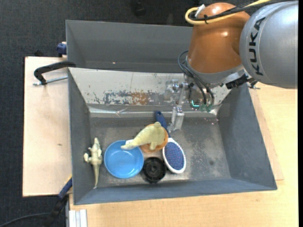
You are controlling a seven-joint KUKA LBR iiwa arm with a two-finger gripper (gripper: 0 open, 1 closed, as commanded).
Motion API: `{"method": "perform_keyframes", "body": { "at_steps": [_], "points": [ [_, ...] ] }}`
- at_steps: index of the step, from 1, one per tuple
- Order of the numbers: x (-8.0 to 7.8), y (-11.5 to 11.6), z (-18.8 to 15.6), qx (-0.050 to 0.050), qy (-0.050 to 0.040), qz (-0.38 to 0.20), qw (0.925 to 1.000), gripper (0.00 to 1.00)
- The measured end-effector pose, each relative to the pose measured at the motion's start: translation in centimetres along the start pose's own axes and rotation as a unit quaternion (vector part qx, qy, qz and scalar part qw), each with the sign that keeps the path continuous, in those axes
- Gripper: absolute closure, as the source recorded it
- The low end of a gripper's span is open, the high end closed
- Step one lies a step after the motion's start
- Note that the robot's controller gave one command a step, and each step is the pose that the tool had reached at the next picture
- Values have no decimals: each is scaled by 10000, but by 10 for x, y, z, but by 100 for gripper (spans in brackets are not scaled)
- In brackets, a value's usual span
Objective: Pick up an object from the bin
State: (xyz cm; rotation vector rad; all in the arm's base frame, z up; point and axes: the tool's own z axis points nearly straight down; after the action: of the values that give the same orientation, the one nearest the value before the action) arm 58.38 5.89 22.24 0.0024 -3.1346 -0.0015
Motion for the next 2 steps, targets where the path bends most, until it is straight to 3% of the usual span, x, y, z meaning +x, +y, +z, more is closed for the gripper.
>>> {"method": "perform_keyframes", "body": {
  "at_steps": [1, 2],
  "points": [
    [30, 55, 152, 8, -39, -2316, 9728, 0],
    [69, 57, 121, 20, -39, -4598, 8880, 0]
  ]
}}
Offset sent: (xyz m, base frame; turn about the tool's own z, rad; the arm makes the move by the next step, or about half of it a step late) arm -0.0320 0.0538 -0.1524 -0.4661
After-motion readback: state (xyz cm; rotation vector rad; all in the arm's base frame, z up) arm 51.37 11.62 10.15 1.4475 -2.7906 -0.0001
